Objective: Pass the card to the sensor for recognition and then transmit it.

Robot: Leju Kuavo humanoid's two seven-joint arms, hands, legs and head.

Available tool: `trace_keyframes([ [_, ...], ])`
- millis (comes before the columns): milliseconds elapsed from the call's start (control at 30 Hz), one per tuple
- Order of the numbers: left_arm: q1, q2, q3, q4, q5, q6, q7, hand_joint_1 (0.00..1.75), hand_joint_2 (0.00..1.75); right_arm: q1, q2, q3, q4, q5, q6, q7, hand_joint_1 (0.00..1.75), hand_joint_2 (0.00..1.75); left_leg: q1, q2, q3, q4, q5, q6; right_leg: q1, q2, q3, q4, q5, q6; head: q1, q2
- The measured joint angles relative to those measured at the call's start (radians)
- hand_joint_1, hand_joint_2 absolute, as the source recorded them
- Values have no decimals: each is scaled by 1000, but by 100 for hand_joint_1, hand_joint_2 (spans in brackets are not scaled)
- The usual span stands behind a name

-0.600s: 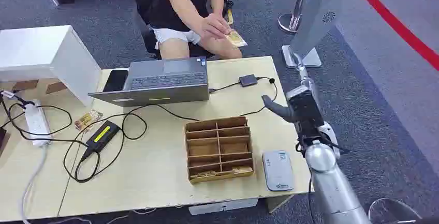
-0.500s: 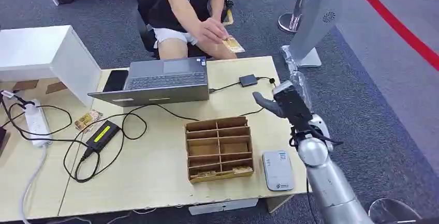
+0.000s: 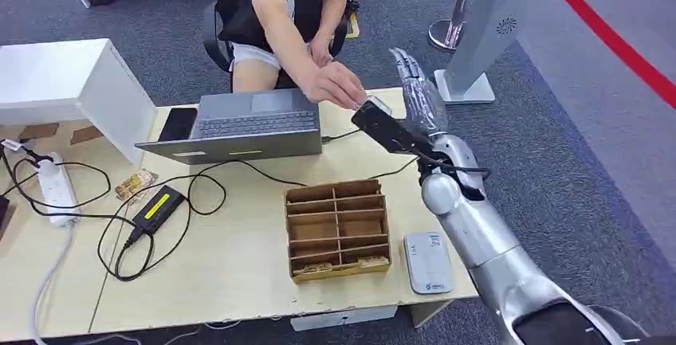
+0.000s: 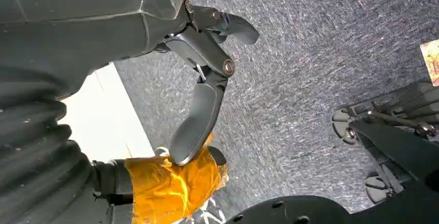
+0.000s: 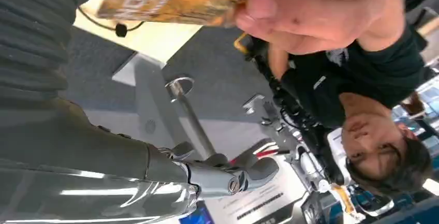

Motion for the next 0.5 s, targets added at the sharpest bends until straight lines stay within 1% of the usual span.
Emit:
trace_keyframes([
  [33, -2, -2, -2, 0, -6, -1, 2, 0, 175, -13, 4, 6, 22, 16, -6, 8, 0, 175, 0, 0, 0, 0, 0, 0, 0, 0, 0, 0, 0, 0, 0, 0],
  [67, -5, -2, -6, 0, -12, -3, 3, 0, 175, -26, 9, 13, 48, 35, -14, 18, 134, 175, 0, 0, 0, 0, 0, 0, 0, 0, 0, 0, 0, 0, 0, 0],
  [100, -8, -3, -8, 0, -16, -4, 4, 0, 175, -40, 12, 20, 72, 51, -22, 27, 166, 175, 0, 0, 0, 0, 0, 0, 0, 0, 0, 0, 0, 0, 0, 0],
  [200, -19, -7, -14, 0, -34, -10, 9, 0, 175, -80, 28, 39, 154, 103, -48, 52, 175, 175, 0, 0, 0, 0, 0, 0, 0, 0, 0, 0, 0, 0, 0, 0],
  [267, -25, -10, -15, 0, -46, -12, 14, 0, 175, -108, 39, 50, 204, 140, -65, 65, 175, 175, 0, 0, 0, 0, 0, 0, 0, 0, 0, 0, 0, 0, 0, 0],
  [300, -28, -11, -15, 0, -53, -14, 16, 0, 175, -122, 45, 55, 233, 159, -76, 74, 171, 175, 0, 0, 0, 0, 0, 0, 0, 0, 0, 0, 0, 0, 0, 0],
  [400, -33, -16, -18, 0, -74, -19, 23, 0, 175, -165, 61, 68, 314, 215, -108, 92, 171, 175, 0, 0, 0, 0, 1, 0, 0, 0, 0, 1, 0, 0, 0, 0],
  [500, -42, -20, -22, 0, -97, -21, 26, 0, 175, -207, 76, 75, 392, 269, -137, 109, 175, 175, 0, 0, 0, 1, 1, 0, 0, 0, 0, 0, 0, 0, 1, 0],
])
